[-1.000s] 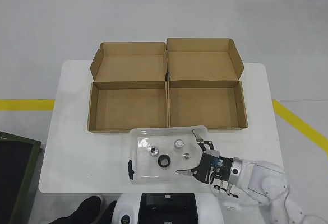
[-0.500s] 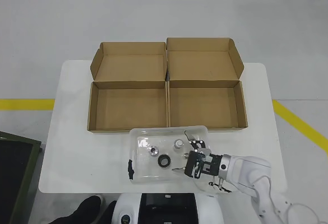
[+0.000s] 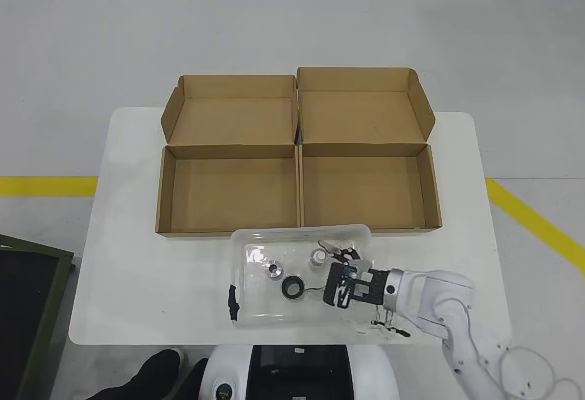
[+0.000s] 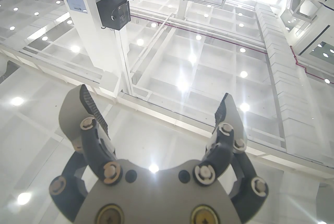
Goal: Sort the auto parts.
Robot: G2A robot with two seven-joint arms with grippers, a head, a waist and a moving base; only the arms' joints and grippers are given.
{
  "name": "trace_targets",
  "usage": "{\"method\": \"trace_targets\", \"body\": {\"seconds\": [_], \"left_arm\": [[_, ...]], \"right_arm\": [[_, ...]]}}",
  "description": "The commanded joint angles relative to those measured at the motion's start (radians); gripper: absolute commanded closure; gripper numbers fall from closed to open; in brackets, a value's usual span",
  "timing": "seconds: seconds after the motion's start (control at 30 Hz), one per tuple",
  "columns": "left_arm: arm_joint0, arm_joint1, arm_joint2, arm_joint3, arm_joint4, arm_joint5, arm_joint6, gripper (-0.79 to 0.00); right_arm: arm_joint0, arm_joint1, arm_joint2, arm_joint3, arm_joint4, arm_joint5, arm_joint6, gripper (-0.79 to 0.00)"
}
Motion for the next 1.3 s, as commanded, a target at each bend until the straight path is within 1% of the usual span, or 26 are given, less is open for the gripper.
{"method": "trace_targets", "body": {"seconds": [0.0,0.03,0.1,0.17,0.23,0.3,0.5,0.53,0.57,0.77,0.97,1.13,1.27], "left_arm": [[0.000,0.000,0.000,0.000,0.000,0.000,0.000,-0.785],[0.000,0.000,0.000,0.000,0.000,0.000,0.000,-0.785],[0.000,0.000,0.000,0.000,0.000,0.000,0.000,-0.785],[0.000,0.000,0.000,0.000,0.000,0.000,0.000,-0.785],[0.000,0.000,0.000,0.000,0.000,0.000,0.000,-0.785],[0.000,0.000,0.000,0.000,0.000,0.000,0.000,-0.785],[0.000,0.000,0.000,0.000,0.000,0.000,0.000,-0.785],[0.000,0.000,0.000,0.000,0.000,0.000,0.000,-0.785],[0.000,0.000,0.000,0.000,0.000,0.000,0.000,-0.785],[0.000,0.000,0.000,0.000,0.000,0.000,0.000,-0.785],[0.000,0.000,0.000,0.000,0.000,0.000,0.000,-0.785],[0.000,0.000,0.000,0.000,0.000,0.000,0.000,-0.785],[0.000,0.000,0.000,0.000,0.000,0.000,0.000,-0.785]], "right_arm": [[0.010,0.000,-0.003,0.009,0.003,0.007,0.007,-0.594],[0.016,0.000,-0.004,0.014,0.005,0.011,0.010,-0.566],[0.027,0.001,-0.009,0.026,0.007,0.015,0.016,-0.474],[0.041,0.000,-0.018,0.039,0.007,0.017,0.024,-0.440],[0.054,0.000,-0.027,0.052,0.009,0.021,0.027,-0.388],[0.066,-0.001,-0.035,0.063,0.013,0.026,0.030,-0.360],[0.082,0.001,-0.040,0.071,0.023,0.028,0.042,-0.200],[0.082,0.002,-0.038,0.069,0.024,0.028,0.044,-0.145],[0.081,0.004,-0.034,0.065,0.027,0.026,0.045,-0.003],[0.063,0.012,-0.007,0.010,0.058,0.008,0.038,0.000],[0.028,0.020,0.021,-0.056,0.125,-0.001,0.008,0.000],[0.003,0.022,0.029,-0.100,0.174,0.026,-0.048,0.000],[-0.016,0.019,0.009,-0.131,0.203,0.063,-0.113,0.000]]}}
